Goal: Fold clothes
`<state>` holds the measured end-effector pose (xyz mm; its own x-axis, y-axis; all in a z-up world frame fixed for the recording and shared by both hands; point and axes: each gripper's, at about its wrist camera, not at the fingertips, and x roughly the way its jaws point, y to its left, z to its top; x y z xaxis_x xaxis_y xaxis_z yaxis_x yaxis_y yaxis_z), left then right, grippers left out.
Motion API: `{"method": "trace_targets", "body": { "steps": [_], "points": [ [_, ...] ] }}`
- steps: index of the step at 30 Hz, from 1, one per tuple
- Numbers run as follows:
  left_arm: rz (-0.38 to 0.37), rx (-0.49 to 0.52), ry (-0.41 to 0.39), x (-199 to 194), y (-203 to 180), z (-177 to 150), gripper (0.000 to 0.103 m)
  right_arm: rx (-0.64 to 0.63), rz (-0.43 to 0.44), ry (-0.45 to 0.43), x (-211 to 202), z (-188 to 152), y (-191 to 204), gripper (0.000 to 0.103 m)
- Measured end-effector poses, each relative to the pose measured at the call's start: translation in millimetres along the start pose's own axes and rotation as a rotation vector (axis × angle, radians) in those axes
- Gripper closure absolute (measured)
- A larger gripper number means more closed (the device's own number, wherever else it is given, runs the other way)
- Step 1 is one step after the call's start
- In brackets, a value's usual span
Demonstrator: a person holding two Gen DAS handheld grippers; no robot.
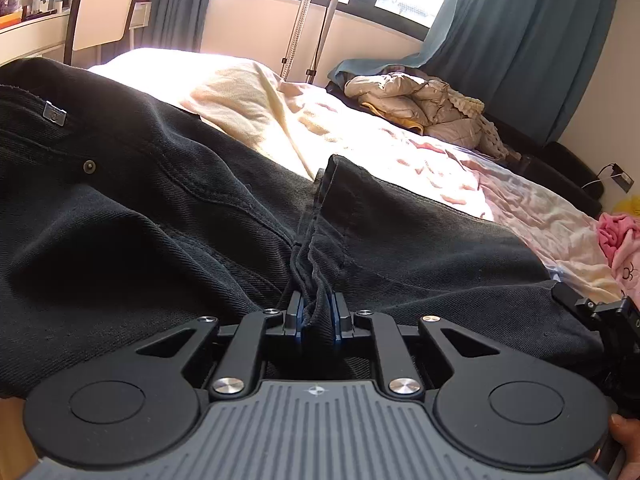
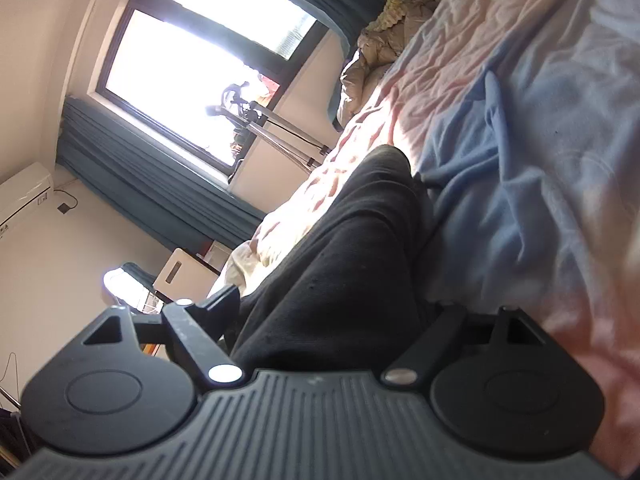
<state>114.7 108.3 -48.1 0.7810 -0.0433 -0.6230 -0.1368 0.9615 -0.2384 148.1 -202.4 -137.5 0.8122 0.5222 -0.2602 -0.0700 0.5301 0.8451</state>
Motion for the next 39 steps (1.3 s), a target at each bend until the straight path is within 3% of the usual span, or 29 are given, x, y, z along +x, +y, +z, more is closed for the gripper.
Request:
{"method": "trace_targets", "body": {
  "steps": [1,4,5,8,12,18,25,31,35,39],
  "points": [
    [0.003,0.01,-0.008,-0.3,-0.9,-1.0,0.085,-0.003,-0.018,0.012,1.7,-2.4,-2.4,0.039],
    [0.028,0.086,-0.027,-5.1,-5.9,-1.2,0.072,-0.049,-0.059,0.007,-1.3,1.8,14.3,0.073],
    [0.046,0.12,-0.037,-8.0,-8.0,-0.9,0.068,-0.049,-0.058,-0.001,-4.8,5.4,21.3,0.078],
    [0.04,0.094,-0.068,-25.0,-1.1,3.9,0.061,-0.096,-0.059,-0.029,-16.9,18.2,43.5,0.083],
    [0.11,0.065,-0.099,-36.3,-0.2,22.7,0.061,-0.151,-0.005,-0.105,-37.9,37.0,71.5,0.085],
    [0.086,0.174,-0.067,-12.8,-54.5,51.1,0.061,-0.2,0.041,-0.239,-84.7,70.8,93.6,0.085],
    [-0.019,0.335,-0.016,29.1,-167.4,27.4,0.061,-0.264,0.065,-0.394,-146.1,106.1,100.6,0.085],
    [-0.172,0.358,0.013,51.4,-245.6,-17.1,0.061,-0.334,0.003,-0.564,-193.2,141.3,87.5,0.085],
    [-0.189,0.369,0.059,66.6,-260.5,-39.1,0.061,-0.437,-0.054,-0.59,-198.5,146.2,76.7,0.085],
    [-0.224,0.398,0.07,58.5,-230.2,-28.9,0.052,-0.51,-0.038,-0.548,-180.9,142.1,75.0,0.084]
  ]
}}
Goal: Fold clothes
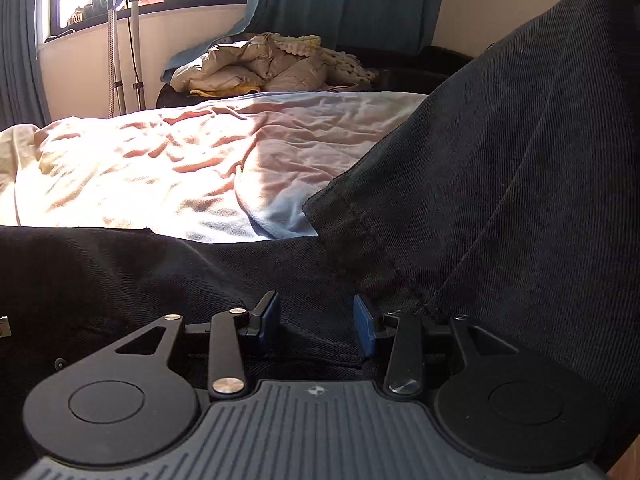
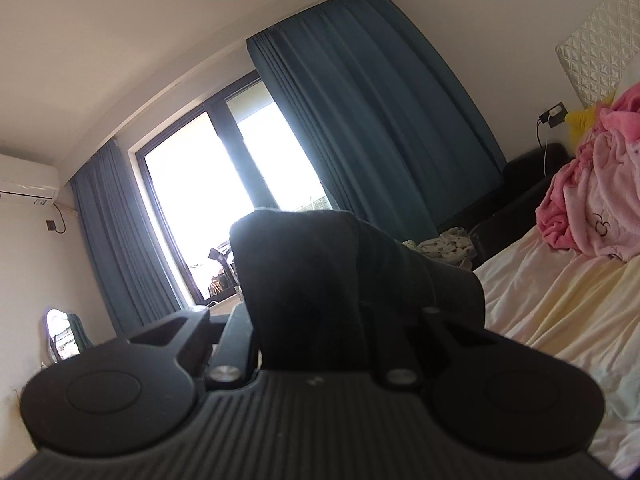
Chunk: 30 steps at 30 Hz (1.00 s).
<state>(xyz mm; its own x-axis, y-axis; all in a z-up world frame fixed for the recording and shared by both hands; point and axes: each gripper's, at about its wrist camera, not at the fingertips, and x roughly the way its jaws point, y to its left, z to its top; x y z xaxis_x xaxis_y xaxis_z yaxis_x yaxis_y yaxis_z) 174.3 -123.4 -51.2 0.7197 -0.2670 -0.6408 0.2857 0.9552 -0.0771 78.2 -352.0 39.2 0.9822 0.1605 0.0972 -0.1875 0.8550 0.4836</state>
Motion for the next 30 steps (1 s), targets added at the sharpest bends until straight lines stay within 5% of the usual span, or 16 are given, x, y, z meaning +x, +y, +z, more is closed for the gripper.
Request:
{"method": "trace_targets", "body": {
  "steps": [5,9,13,17,23,30],
  "points": [
    [0.07,0.104,-0.104,-64.4,63.7,7.1,0.052,-0.166,0.108,0.061,23.1,-13.4,44.8,0.084],
    [0.127,0.024,-0.201,-132.1,136.2,8.0,0.049,-0.326,0.176,0.131,43.0,-30.1,95.7,0.084],
    [0.152,-0.162,-0.286,-200.8,208.6,-0.4,0.047,-0.496,0.257,0.223,61.5,-77.5,169.8,0.084],
    [0.115,-0.397,-0.355,-257.4,266.3,-15.9,0.046,-0.732,0.33,0.359,74.8,-160.3,249.0,0.084],
    [0.084,-0.452,-0.372,-280.3,283.1,-30.3,0.041,-0.867,0.408,0.521,65.6,-270.6,294.9,0.083],
    [-0.018,-0.5,-0.363,-270.4,252.6,-34.8,0.035,-0.862,0.414,0.526,54.3,-248.0,302.4,0.067]
  ]
}}
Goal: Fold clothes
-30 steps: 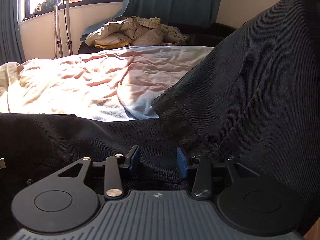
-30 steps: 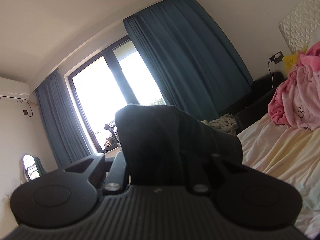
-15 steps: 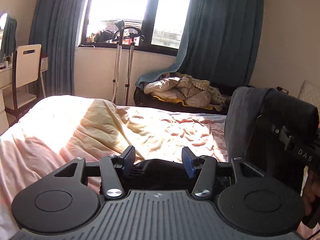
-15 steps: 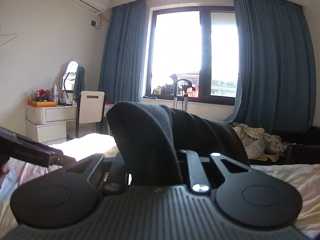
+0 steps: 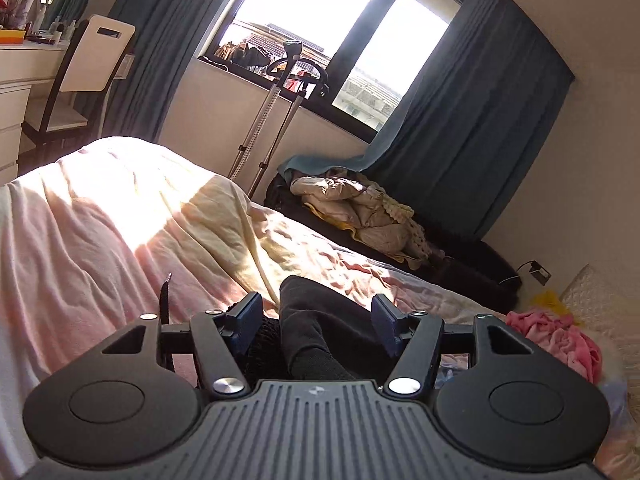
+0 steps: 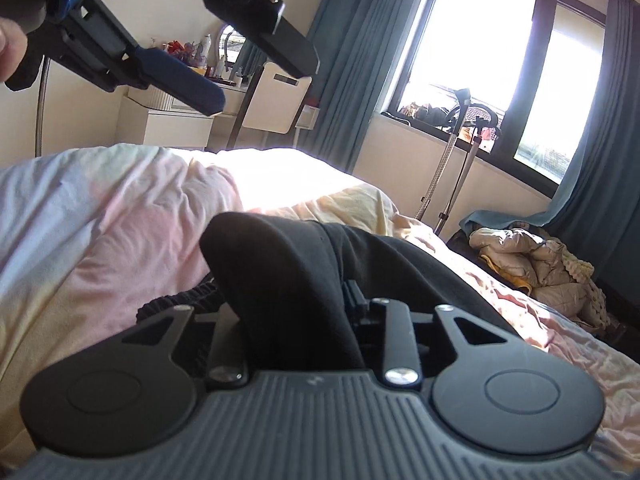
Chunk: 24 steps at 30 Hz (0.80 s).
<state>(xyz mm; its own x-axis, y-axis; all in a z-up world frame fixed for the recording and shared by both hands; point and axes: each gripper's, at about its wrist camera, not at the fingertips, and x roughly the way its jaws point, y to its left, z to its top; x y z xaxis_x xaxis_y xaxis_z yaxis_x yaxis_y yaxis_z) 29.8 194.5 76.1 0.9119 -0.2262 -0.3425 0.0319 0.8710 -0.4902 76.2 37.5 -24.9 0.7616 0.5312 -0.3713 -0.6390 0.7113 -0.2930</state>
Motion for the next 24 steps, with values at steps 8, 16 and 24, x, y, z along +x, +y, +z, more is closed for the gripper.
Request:
{"method": "trace_targets", "body": {
  "steps": [8,16,24],
  "points": [
    [-0.041,0.046,0.05,20.3,-35.2,-48.5,0.032,0.136,0.018,-0.079,-113.8,-22.1,-25.1,0.041],
    [-0.011,0.159,0.085,23.9,-40.2,-79.9,0.03,0.43,-0.151,-0.038,-130.1,-88.9,-87.6,0.037],
    [0.013,0.161,0.091,28.7,-40.8,-80.3,0.022,0.507,-0.082,0.073,-86.6,-124.8,-87.9,0.036]
  ]
}}
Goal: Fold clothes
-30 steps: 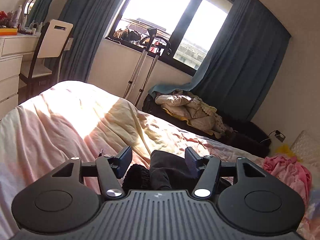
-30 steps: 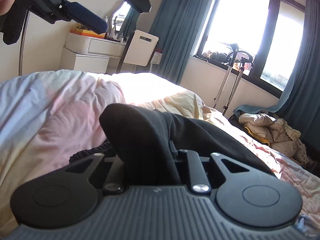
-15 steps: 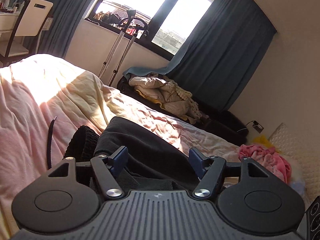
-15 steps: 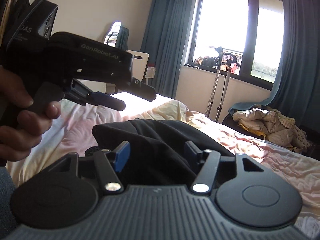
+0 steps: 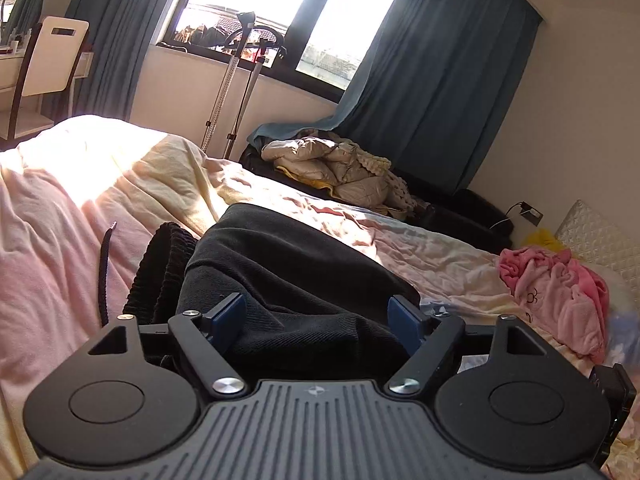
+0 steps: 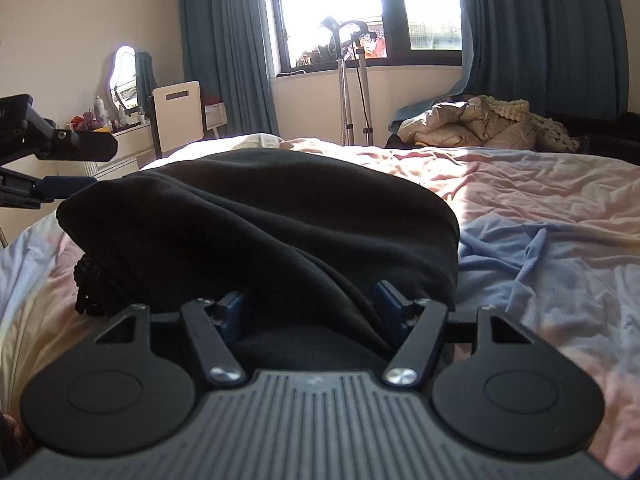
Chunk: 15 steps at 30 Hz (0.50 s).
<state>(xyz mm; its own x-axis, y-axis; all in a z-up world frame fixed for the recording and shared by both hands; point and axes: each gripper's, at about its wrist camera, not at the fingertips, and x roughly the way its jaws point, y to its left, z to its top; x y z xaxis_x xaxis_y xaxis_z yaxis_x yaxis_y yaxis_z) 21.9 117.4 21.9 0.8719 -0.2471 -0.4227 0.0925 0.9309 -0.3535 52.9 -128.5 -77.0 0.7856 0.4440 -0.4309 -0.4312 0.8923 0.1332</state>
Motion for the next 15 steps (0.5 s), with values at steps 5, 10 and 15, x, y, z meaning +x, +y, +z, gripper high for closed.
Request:
{"method": "trace_targets", "body": {
  "steps": [5,10,15],
  "points": [
    [0.012,0.007,0.012,-2.2,2.4,0.4,0.022,0.012,0.004,0.006,-5.7,-4.1,3.4,0.036],
    [-0.004,-0.019,-0.022,-17.2,1.4,-0.2,0.022,0.026,0.006,-0.033,-18.0,3.7,8.2,0.036],
    [-0.04,-0.037,-0.077,-33.9,-1.6,-1.2,0.02,0.005,0.007,-0.057,-23.8,6.2,15.4,0.036]
  ]
}}
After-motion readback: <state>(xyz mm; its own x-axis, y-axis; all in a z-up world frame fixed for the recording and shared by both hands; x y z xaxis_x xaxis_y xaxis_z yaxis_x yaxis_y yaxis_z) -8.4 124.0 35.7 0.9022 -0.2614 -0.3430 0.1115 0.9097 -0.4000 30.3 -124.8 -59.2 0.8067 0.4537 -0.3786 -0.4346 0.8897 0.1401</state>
